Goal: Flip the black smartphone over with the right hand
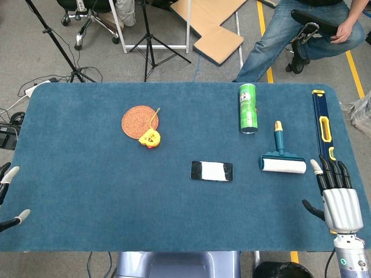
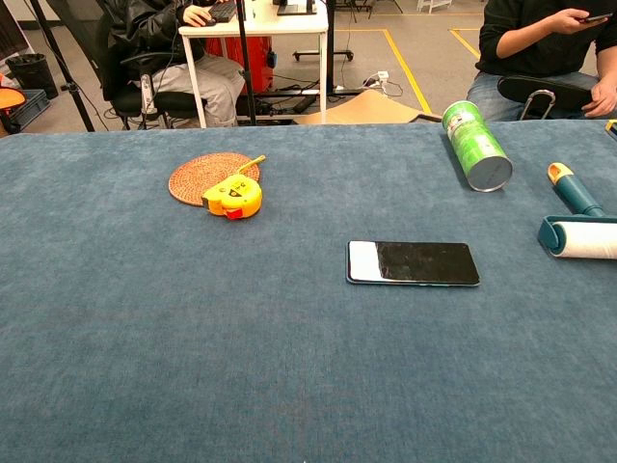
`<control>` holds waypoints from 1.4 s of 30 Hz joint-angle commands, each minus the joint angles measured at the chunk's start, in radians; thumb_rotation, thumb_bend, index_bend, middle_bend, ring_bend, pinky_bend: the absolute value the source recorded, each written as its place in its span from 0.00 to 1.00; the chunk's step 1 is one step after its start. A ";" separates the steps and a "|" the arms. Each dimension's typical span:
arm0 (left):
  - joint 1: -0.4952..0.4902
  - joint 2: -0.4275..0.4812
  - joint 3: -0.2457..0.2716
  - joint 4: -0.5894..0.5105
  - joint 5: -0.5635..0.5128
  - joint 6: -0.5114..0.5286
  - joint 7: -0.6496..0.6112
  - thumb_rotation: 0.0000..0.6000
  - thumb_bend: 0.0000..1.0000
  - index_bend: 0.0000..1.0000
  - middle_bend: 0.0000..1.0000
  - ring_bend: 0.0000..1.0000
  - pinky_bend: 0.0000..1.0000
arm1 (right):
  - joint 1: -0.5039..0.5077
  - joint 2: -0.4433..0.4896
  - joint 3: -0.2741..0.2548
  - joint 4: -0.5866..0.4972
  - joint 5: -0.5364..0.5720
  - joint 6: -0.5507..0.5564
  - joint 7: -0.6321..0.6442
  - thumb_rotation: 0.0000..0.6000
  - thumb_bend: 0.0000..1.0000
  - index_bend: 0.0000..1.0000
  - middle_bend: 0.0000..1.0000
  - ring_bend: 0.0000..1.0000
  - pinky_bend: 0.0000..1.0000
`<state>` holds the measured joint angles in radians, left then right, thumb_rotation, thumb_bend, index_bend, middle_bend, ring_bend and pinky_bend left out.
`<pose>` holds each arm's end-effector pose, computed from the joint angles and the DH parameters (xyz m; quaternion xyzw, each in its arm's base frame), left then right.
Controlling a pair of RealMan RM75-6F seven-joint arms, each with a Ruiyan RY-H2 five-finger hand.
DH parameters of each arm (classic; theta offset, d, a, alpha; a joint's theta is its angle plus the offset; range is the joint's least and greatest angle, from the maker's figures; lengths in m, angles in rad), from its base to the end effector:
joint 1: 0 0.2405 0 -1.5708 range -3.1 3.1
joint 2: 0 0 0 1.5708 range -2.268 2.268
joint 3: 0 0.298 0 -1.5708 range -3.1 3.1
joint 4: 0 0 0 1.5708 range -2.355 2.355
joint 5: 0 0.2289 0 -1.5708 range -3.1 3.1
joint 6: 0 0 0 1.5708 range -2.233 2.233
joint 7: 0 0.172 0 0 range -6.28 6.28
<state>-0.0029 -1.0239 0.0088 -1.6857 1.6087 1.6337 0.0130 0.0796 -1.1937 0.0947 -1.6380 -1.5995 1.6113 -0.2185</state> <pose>-0.3402 0.1706 0.1934 -0.5985 -0.3535 -0.4016 0.5963 -0.3174 -0.2179 0.1534 0.6006 -0.2838 0.4196 0.6186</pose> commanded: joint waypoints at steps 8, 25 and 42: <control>-0.006 0.003 0.001 -0.011 -0.012 -0.031 0.014 1.00 0.00 0.00 0.00 0.00 0.00 | 0.008 0.000 -0.009 0.008 -0.001 -0.027 0.030 1.00 0.00 0.00 0.00 0.00 0.00; -0.046 -0.025 -0.045 -0.011 -0.124 -0.120 0.077 1.00 0.00 0.00 0.00 0.00 0.00 | 0.427 -0.185 0.079 0.101 0.039 -0.584 0.067 1.00 0.10 0.04 0.02 0.00 0.00; -0.064 -0.029 -0.068 0.008 -0.202 -0.170 0.080 1.00 0.00 0.00 0.00 0.00 0.00 | 0.629 -0.434 0.065 0.374 0.119 -0.789 -0.024 1.00 0.28 0.09 0.07 0.00 0.04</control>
<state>-0.0664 -1.0530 -0.0596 -1.6781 1.4069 1.4640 0.0934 0.7001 -1.6146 0.1669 -1.2798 -1.4892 0.8310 -0.2325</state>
